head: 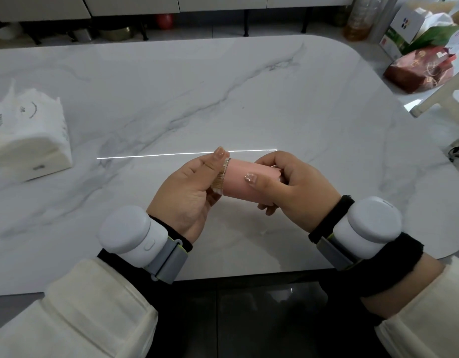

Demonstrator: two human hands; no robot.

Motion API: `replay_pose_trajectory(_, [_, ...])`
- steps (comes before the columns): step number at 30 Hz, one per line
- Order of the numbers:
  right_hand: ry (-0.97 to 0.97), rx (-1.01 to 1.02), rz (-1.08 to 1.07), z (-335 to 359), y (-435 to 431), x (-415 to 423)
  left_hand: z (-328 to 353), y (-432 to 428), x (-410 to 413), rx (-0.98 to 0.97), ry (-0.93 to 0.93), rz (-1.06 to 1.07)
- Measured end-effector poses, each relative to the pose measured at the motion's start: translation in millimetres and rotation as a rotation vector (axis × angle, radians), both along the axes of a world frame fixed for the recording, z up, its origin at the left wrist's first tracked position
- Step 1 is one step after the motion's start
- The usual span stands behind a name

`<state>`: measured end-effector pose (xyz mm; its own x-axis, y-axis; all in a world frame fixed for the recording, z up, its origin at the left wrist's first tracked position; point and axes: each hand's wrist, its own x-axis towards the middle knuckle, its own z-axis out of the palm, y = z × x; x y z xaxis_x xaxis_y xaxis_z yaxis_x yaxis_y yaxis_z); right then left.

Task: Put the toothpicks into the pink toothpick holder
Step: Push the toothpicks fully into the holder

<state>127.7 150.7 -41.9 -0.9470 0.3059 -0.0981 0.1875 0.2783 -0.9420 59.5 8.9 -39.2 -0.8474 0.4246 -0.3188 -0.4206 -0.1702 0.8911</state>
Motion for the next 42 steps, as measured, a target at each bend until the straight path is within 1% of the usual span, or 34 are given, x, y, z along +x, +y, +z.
replay_pose_trajectory(9, [-0.013,-0.012,-0.04,-1.0,0.9,-0.7,0.7,-0.9,-1.1,0.02,-0.002,-0.033])
replay_pose_trajectory(15, [-0.018,-0.012,-0.04,-0.8,1.2,-1.0,3.6,-1.4,-2.0,0.089,0.026,-0.074])
replay_pose_trajectory(20, [-0.005,-0.025,-0.035,-1.3,1.3,-1.5,4.9,-3.6,-4.4,0.154,0.012,-0.089])
replay_pose_trajectory(23, [0.005,-0.038,-0.032,-2.1,1.5,-1.5,5.4,-3.8,-5.6,0.174,-0.037,-0.053])
replay_pose_trajectory(28, [0.035,-0.038,-0.011,-1.9,0.4,-0.8,3.4,2.0,-1.9,0.108,-0.034,0.036])
replay_pose_trajectory(30, [0.032,-0.033,-0.01,-1.2,-0.6,-0.7,2.0,2.9,0.0,0.075,0.004,0.006])
replay_pose_trajectory(32, [0.032,-0.026,-0.009,-1.0,-1.1,-1.0,-0.9,2.6,0.8,0.002,0.038,-0.024])
replay_pose_trajectory(35, [0.032,-0.017,-0.013,-1.8,-0.3,-0.9,-4.7,2.5,0.8,-0.081,0.056,-0.042])
replay_pose_trajectory(42, [0.022,0.012,-0.017,-2.9,1.3,-0.9,-5.7,3.0,0.8,-0.043,0.029,-0.033])
